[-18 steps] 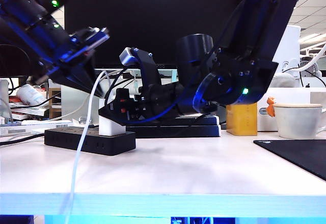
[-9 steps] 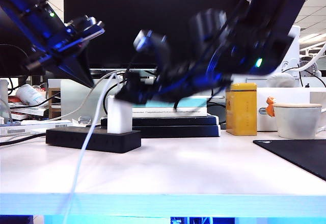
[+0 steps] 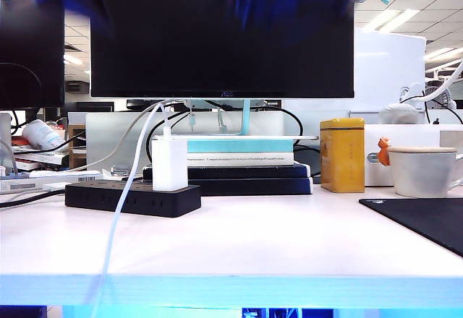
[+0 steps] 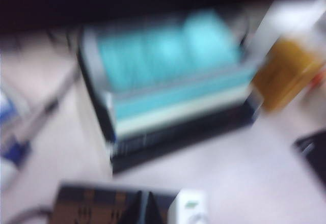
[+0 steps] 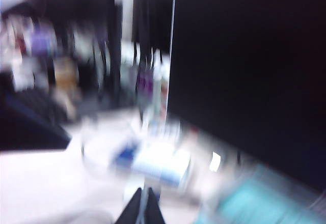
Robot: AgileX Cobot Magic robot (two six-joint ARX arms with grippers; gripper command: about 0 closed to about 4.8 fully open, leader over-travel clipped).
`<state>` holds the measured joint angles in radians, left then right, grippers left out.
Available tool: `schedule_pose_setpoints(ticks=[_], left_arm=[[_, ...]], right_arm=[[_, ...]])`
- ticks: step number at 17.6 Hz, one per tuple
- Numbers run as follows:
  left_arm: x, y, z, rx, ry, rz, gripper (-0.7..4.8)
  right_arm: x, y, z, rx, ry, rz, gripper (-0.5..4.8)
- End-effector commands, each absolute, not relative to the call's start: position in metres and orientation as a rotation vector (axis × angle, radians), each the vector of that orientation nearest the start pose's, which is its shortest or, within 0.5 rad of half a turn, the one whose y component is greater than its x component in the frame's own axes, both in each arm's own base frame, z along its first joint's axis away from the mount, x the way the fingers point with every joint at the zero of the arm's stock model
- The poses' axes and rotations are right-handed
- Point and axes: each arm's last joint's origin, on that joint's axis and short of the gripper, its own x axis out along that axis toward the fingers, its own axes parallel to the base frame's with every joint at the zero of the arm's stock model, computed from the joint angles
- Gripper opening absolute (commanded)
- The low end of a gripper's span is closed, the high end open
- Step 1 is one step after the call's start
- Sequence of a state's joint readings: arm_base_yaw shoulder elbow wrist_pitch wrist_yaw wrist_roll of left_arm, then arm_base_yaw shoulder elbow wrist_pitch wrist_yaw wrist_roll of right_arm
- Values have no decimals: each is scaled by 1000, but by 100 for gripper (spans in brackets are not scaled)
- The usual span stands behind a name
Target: Plug the white charger into the left socket.
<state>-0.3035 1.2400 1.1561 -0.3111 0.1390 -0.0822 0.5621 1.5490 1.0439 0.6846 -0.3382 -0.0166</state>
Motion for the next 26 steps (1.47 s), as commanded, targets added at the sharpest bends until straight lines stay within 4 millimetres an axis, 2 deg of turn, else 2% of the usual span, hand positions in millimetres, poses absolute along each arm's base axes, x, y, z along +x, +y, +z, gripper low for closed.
schedule_pose_setpoints(ticks=[1, 2, 3, 4, 6, 8, 9, 10, 11, 12, 13, 14, 17, 20, 22, 26], left_arm=[[210, -70, 396, -66, 258, -445, -5], [185, -63, 409, -69, 206, -454, -5], [152, -52, 423, -68, 130, -458, -5], [125, -44, 430, -69, 78, -461, -5], [86, -32, 427, 15, 69, -463, -5], [62, -24, 409, 35, 124, -465, -5], [54, -22, 396, 36, 140, -465, -5], [48, -20, 376, 11, 157, -463, -5], [47, -20, 360, -8, 166, -461, -5], [52, -21, 334, -30, 162, -459, -5], [61, -25, 312, -43, 172, -504, -5], [68, -29, 298, -89, 200, -546, -5], [86, -35, 266, -128, 209, -550, -5], [96, -37, 234, -120, 234, -510, -5], [100, -38, 214, -110, 259, -507, -5], [104, -39, 187, -9, 255, -519, -5]], right_arm=[[253, 168, 372, 22, -251, 798, -2], [235, 156, 387, -14, -266, 771, -1], [206, 137, 404, -95, -266, 740, -1], [186, 124, 412, -104, -242, 742, -1], [152, 103, 417, -117, -187, 749, -2], [132, 91, 406, -131, -197, 756, -2], [124, 87, 390, -130, -174, 763, -2], [117, 82, 359, -140, -108, 757, -2], [113, 78, 338, -139, -71, 734, -2], [107, 72, 298, -92, 12, 668, -2], [103, 68, 267, -94, 59, 635, -2], [100, 66, 247, -99, 81, 633, -2], [95, 63, 203, -53, 165, 626, -2], [93, 61, 172, -30, 235, 607, -2], [92, 61, 159, -41, 265, 604, -1], [91, 60, 141, -55, 322, 609, -1]])
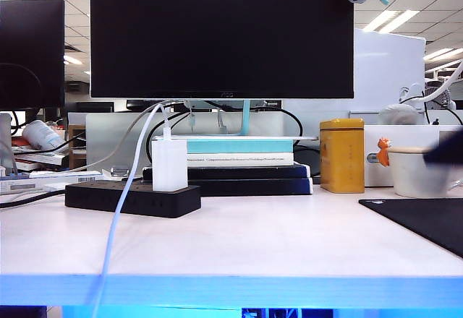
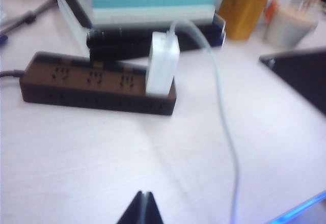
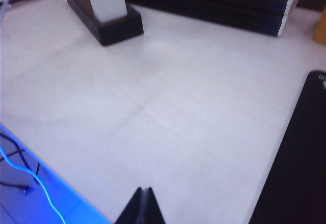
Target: Plug the white charger into the left socket.
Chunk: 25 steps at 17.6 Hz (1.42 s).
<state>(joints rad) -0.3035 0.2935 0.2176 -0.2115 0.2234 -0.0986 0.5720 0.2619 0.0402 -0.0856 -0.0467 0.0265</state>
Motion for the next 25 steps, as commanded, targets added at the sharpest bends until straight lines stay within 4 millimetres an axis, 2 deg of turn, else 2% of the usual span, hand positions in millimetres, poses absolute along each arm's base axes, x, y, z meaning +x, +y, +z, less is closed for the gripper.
schedule_pose_setpoints(ticks=[1, 6, 12, 20, 25], left_arm=[[104, -39, 184, -2, 255, -520, -5], [104, -39, 161, 3, 308, -516, -5], [102, -39, 139, 2, 374, -524, -5], [102, -39, 137, 0, 362, -516, -1], [102, -39, 137, 0, 361, -516, -1]], right_arm=[[91, 60, 139, -57, 329, 608, -1], [87, 58, 128, -54, 455, 593, -1], [88, 57, 129, -47, 446, 570, -1], [88, 57, 128, -47, 447, 570, -1], [88, 57, 131, -30, 384, 569, -1]])
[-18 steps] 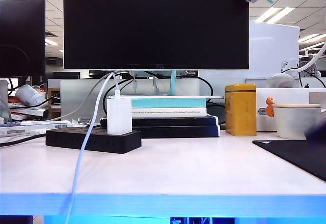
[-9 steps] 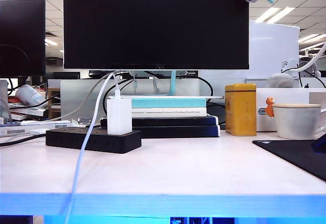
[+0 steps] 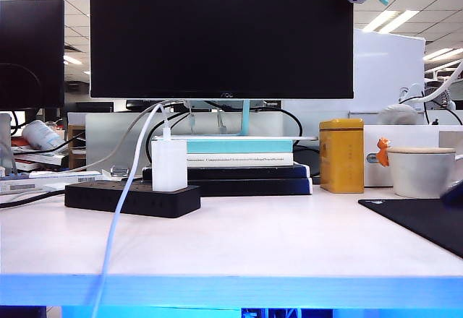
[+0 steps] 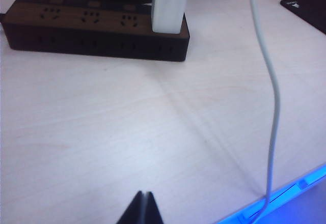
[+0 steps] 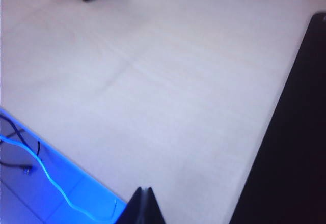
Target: Plug the white charger into the left socket.
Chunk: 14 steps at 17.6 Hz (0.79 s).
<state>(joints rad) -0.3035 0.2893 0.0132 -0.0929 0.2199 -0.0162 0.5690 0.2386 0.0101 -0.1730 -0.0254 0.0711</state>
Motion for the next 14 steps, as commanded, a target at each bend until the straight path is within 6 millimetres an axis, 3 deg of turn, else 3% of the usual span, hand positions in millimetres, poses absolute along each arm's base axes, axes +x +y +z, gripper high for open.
schedule_pose_setpoints(ticks=[1, 7, 14], left_arm=[[102, -39, 137, 0, 361, -516, -1], [102, -38, 136, 0, 356, -516, -1], [99, -34, 145, 10, 250, -402, -1]], right_arm=[[87, 56, 135, -18, 345, 570, -1], [89, 39, 151, 48, 151, 425, -1], [92, 29, 148, 52, 171, 313, -1]])
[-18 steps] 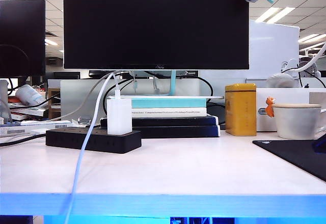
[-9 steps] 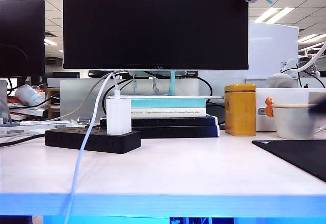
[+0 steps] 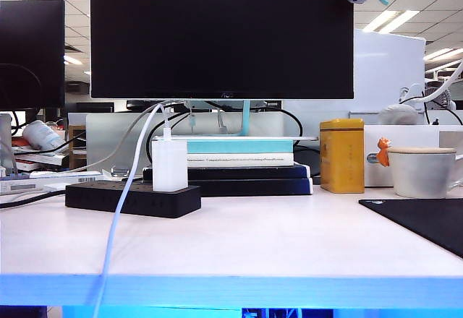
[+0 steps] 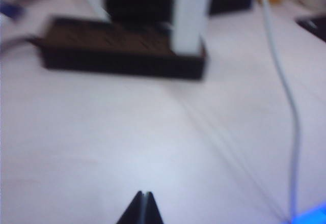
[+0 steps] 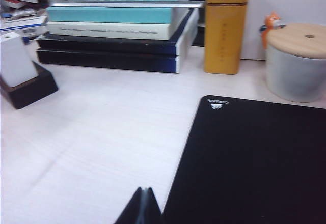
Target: Plug the white charger into the left socket.
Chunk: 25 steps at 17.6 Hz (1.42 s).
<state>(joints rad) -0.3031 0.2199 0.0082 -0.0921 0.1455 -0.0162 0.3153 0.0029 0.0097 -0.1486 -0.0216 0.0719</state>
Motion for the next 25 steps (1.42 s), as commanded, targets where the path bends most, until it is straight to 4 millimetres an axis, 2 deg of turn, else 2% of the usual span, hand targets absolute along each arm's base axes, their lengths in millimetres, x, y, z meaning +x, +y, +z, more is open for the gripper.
schedule_pose_setpoints(ticks=[1, 4, 7, 10, 12, 15, 17, 21, 25], left_arm=[[98, -33, 147, 7, 223, -402, -1], [94, -25, 151, -5, 165, -341, -1], [96, -8, 156, -18, 110, -168, -1], [96, 10, 153, -31, 130, 12, -1], [95, 15, 151, -41, 157, 60, -1], [95, 12, 151, -43, 158, 0, -1], [96, 7, 151, -37, 159, -46, -1], [96, 3, 150, -12, 167, 54, -1], [96, 0, 150, -12, 167, 23, -1]], right_arm=[[92, 28, 147, 51, 180, 303, -1], [93, 26, 148, 53, 177, 284, -1], [93, 24, 147, 55, 180, 259, -1], [95, 18, 148, 61, 175, 200, -1], [95, 18, 147, 61, 179, 194, -1], [95, 19, 147, 62, 182, 218, -1], [95, 17, 147, 59, 180, 170, -1], [96, 13, 147, 60, 177, 109, -1], [96, 13, 147, 60, 177, 112, -1]])
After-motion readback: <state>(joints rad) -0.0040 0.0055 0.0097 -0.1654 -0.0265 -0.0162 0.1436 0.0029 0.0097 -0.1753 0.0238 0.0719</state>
